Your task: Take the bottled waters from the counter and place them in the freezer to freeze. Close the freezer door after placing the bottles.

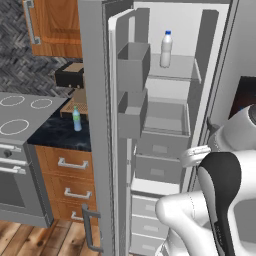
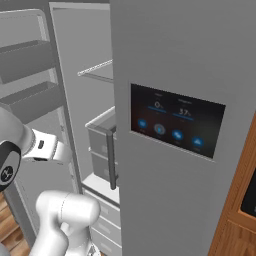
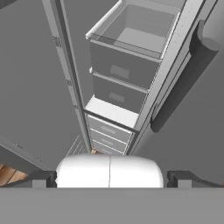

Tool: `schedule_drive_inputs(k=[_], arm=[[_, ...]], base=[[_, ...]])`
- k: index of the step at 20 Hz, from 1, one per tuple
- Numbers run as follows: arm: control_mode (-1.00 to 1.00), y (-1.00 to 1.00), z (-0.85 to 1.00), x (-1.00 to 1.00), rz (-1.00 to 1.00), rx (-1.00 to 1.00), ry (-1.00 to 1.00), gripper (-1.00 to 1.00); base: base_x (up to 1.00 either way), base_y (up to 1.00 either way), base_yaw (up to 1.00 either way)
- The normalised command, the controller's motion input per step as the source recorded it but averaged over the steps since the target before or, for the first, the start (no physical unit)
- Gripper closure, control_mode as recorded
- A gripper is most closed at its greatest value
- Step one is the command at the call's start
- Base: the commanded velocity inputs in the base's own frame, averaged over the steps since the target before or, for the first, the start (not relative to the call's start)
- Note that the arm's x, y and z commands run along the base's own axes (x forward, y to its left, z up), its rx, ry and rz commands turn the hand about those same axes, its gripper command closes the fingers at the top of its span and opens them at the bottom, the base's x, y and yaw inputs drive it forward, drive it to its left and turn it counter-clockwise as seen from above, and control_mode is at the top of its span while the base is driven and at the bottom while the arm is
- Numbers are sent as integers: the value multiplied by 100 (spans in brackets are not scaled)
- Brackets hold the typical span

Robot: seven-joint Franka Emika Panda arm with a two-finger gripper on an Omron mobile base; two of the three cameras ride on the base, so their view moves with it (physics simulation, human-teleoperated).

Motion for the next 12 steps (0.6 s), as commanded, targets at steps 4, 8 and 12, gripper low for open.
schedule_drive_inputs(k=[4, 8, 12], arm=[[100, 0, 0, 0, 0, 0, 0, -100], [100, 0, 0, 0, 0, 0, 0, -100], [100, 0, 0, 0, 0, 0, 0, -100]], base=[[-37, 0, 0], [-48, 0, 0], [-54, 1, 0]])
